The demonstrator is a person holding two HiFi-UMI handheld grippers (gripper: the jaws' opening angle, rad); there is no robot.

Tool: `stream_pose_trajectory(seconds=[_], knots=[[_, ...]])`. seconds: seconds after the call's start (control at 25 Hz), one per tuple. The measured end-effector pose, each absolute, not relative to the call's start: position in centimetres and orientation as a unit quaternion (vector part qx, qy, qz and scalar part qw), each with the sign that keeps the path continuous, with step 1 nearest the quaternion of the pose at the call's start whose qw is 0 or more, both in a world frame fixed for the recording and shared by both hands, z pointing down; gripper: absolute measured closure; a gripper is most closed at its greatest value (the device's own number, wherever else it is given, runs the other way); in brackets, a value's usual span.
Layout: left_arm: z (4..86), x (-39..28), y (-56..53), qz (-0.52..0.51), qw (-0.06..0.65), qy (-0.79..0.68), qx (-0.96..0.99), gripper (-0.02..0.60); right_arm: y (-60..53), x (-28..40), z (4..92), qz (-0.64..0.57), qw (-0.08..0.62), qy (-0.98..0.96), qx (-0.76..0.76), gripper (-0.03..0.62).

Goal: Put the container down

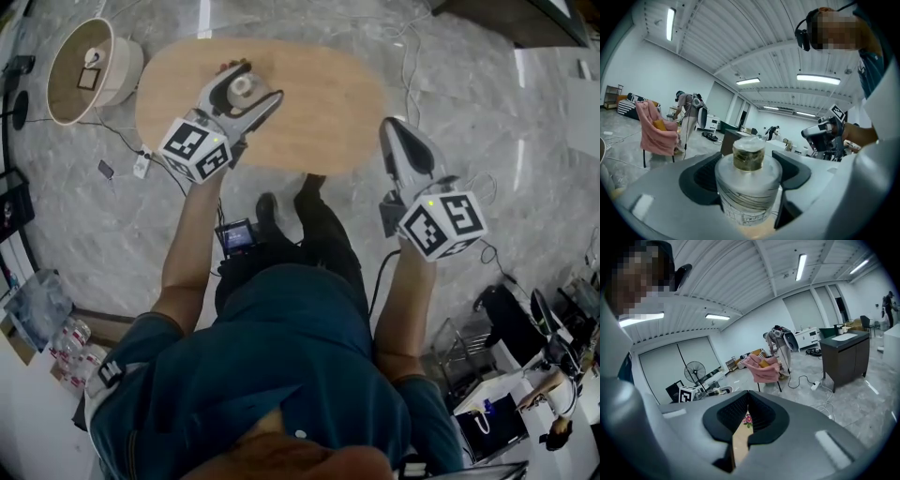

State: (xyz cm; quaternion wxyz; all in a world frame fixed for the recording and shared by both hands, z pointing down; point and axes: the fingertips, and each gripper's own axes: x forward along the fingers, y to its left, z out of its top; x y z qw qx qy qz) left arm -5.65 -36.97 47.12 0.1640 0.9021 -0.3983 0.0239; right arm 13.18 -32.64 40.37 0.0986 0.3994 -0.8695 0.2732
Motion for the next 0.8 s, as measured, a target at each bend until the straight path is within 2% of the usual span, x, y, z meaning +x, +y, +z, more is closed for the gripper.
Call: stream_pose_trajectory(seconds=[0.8], knots=[[68.5,-2.2,-42.4,0.121,0.248,-0.389,0.879,0.247,-33.4,16.8,50.3,0.348,0.144,-0.83,0.41,0.583]])
